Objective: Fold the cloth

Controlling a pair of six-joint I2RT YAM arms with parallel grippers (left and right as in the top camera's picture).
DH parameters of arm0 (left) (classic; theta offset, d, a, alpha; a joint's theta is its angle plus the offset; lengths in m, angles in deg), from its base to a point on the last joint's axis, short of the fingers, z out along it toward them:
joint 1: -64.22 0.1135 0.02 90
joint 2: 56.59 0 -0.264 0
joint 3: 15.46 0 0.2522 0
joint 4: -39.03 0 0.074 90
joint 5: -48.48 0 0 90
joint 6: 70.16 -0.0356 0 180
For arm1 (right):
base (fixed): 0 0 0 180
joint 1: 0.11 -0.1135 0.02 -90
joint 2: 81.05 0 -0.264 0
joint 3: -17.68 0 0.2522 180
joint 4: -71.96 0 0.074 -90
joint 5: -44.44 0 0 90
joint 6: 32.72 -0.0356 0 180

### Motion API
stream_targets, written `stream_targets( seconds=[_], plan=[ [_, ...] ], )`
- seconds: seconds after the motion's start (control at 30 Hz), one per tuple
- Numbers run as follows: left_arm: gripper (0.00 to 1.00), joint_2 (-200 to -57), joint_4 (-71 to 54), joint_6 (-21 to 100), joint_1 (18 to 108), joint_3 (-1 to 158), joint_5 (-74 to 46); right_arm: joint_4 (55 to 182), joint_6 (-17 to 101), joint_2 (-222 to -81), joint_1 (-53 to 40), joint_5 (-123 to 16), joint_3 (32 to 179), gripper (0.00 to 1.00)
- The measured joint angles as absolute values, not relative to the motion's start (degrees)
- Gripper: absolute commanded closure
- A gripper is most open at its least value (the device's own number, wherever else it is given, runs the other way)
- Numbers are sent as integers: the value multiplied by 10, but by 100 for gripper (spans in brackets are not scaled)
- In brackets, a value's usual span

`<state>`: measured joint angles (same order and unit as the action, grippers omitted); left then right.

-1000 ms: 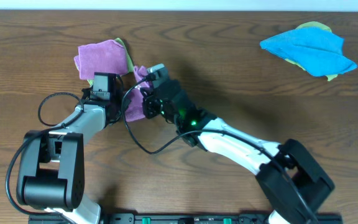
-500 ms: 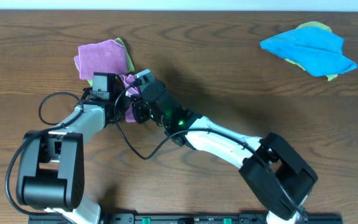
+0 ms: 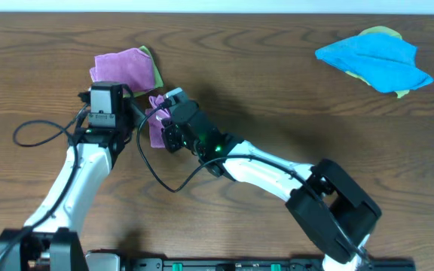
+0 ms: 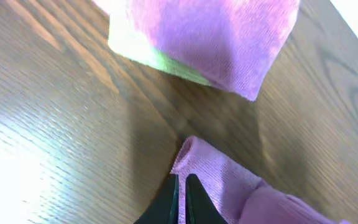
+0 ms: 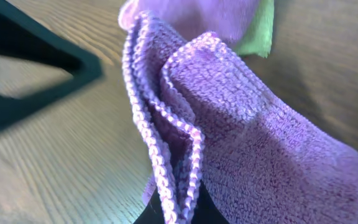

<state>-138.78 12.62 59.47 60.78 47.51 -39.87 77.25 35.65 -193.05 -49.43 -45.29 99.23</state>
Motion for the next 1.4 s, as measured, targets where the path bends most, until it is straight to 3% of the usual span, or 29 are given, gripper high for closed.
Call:
stream_targets(
  seconds=[0.67,0.73,0.9,0.93,1.2,1.4],
  plan=[
    [92,-1362,87,556,661,475,-467,718,354,-1992,-499,-445,993,99],
    [92,-1359,85,555,672,475,-467,715,353,-1997,-498,-445,993,92],
    [91,-1345,83,551,687,475,-470,698,348,-1999,-499,-447,993,49],
    [91,-1342,83,549,687,475,-470,695,347,-1999,-499,-448,993,45],
    [90,-1329,83,541,703,475,-471,686,348,-2000,-500,-499,1000,29],
    [89,-1326,83,541,708,475,-471,687,342,-2000,-502,-528,1004,26]
  ],
)
